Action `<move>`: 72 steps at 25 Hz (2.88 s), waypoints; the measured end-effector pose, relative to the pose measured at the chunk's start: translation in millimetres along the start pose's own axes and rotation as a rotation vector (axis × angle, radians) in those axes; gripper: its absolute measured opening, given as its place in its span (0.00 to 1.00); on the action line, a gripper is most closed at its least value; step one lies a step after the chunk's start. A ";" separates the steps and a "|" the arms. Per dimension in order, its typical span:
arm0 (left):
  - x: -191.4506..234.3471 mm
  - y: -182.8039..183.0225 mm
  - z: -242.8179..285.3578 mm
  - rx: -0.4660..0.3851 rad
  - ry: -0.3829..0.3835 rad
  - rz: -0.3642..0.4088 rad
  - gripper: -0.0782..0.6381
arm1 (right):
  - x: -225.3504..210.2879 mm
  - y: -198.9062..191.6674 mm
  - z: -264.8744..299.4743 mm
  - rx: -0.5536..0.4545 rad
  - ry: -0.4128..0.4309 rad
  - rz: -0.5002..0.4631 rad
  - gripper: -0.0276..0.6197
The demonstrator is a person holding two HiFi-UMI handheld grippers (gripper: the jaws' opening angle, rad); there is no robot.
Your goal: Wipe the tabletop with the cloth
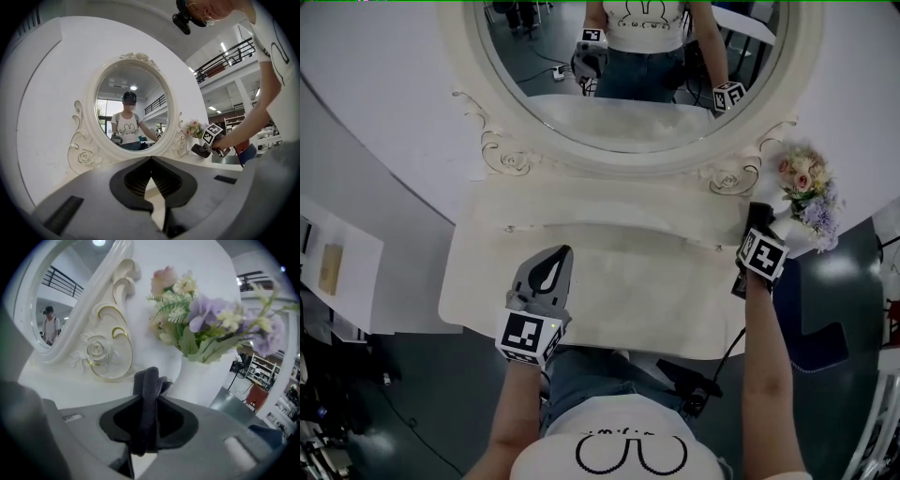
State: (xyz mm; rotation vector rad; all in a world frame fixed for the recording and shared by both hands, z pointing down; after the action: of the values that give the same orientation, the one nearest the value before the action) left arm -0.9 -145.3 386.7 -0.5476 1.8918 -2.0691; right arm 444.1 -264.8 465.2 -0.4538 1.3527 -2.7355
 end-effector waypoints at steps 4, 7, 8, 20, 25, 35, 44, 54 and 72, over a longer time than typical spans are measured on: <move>12.2 5.8 -7.1 -0.003 0.007 0.006 0.11 | 7.3 14.9 -33.6 -0.147 0.053 0.112 0.18; 26.0 7.0 -16.3 0.001 0.012 0.012 0.11 | 26.7 31.5 -63.2 -0.251 0.122 0.161 0.18; 31.0 8.2 -19.3 0.001 0.013 0.014 0.11 | 34.2 37.3 -73.8 -0.282 0.138 0.168 0.18; 102.4 26.9 -64.9 -0.010 0.009 0.033 0.11 | 142.1 75.6 -195.9 -0.572 0.205 0.072 0.18; 128.2 37.1 -78.5 -0.021 -0.012 0.047 0.11 | 183.2 75.1 -229.1 -0.610 0.232 0.096 0.18; 169.0 33.2 -112.5 -0.034 -0.036 0.023 0.11 | 266.3 43.6 -270.4 -0.547 0.337 0.202 0.18; 214.0 27.0 -160.4 -0.051 0.000 -0.004 0.11 | 364.9 17.6 -297.9 -0.474 0.492 0.210 0.18; 268.0 13.1 -209.7 -0.037 0.071 -0.027 0.11 | 494.3 -11.9 -299.0 -0.291 0.731 0.271 0.18; 343.2 -28.1 -264.7 0.008 0.190 -0.108 0.11 | 718.1 -63.4 -246.5 0.138 0.879 0.213 0.18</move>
State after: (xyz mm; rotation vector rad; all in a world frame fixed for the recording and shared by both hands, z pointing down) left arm -425.6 -63.2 426.0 -0.4758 1.9961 -2.2697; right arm -307.2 -164.8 543.3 0.9514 1.1796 -2.8875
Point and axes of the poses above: the fingertips, and each gripper's own axes: z forward along the fingers, x to its left, y out of its top, the point moved 3 cm from there along -z, backward along the fingers, and after that the axes turned 6 degrees about -z, right-handed, at the moved point
